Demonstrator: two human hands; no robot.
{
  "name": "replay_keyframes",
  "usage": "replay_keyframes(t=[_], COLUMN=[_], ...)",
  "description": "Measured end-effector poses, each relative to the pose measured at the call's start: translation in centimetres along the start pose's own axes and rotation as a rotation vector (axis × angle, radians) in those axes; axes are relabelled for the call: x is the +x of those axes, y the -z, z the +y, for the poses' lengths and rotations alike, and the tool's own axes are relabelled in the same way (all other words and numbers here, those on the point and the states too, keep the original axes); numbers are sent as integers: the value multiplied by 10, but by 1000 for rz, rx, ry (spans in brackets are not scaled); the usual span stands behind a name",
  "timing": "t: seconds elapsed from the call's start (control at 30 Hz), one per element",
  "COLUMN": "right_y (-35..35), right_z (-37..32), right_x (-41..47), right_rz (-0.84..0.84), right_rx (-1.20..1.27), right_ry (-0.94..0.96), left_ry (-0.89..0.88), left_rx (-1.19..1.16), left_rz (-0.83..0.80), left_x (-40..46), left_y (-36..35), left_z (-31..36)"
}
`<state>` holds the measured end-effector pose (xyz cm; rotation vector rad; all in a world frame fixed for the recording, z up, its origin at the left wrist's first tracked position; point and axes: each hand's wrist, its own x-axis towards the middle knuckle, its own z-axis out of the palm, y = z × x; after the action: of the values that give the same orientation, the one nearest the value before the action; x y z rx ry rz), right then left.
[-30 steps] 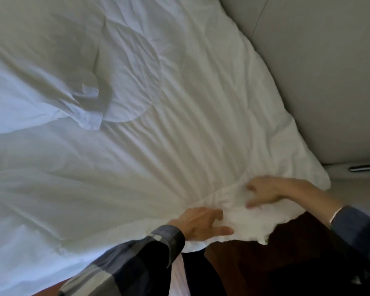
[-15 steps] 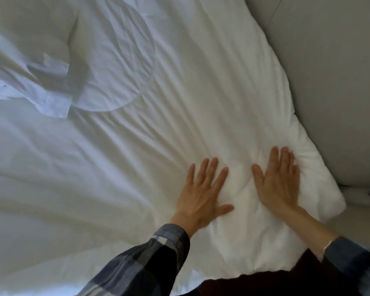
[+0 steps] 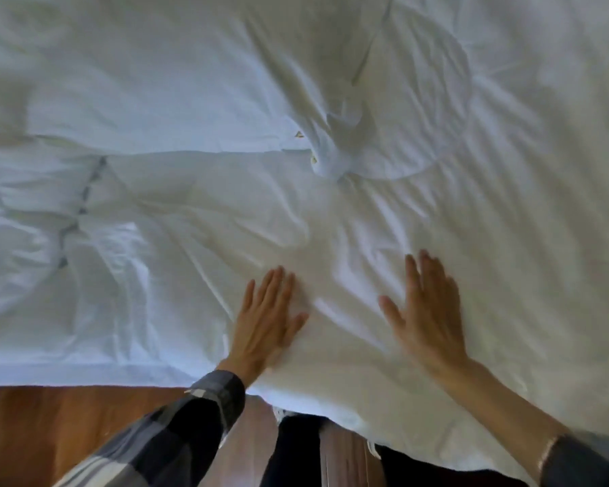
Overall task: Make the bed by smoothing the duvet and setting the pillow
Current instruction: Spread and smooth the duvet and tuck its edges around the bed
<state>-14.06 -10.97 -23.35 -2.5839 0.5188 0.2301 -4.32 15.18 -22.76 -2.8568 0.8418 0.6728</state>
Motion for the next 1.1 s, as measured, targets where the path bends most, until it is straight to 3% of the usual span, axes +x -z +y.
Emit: replay_keyframes(t=[0.1,0.17,0.23,0.33,0.47,0.53,0.6,0.67,0.77,0.83,0.9,0.93,1.0,1.1], right_y=[-58,-84,-96,-91,-92,-111,-127,-130,-116,-105,-96,-92,-79,-63], right_z=[-78,-94,-96,-116,-200,-231,-239,-236,-227,-225,-225,-223,-222,-216], right_x=[-2,6,16,11,-50,-70,-56,-27,11,23,25,26,23,19], right_rz=[-259,-336,-367,-400,-428,-490,-400,-334,-516,-611,-685,-718,-822,-989], right_rx=[-106,-233,-385,-424,-200,-235,-301,-224,8,148,246,294,366,423], right_ry=[230,241,176,58,256,328,311,244,47,-20,-48,-76,-128,-166], left_ry=[74,96,164,543,1154,1229,1217,1172,1300,1538,1706,1714,1537,1287], left_rx=[10,-20,-54,-275,-773,-962,-1058,-1111,-1156,-1311,-1571,-1793,-2338,-2556], left_rz=[-67,-35,103,300,236,203,250,406,602,526,245,177,182,218], left_x=[-28,-30,-30,-52,-77,-69,-58,-57,-70,-77,-81,-81,-80,-85], left_y=[-7,-14,-24,-44,-50,-39,-28,-22,-25,-28,-24,-22,-13,-6], left_z=[-70,-98,-114,-140,-168,-172,-175,-177,-170,-164,-153,-149,-146,-152])
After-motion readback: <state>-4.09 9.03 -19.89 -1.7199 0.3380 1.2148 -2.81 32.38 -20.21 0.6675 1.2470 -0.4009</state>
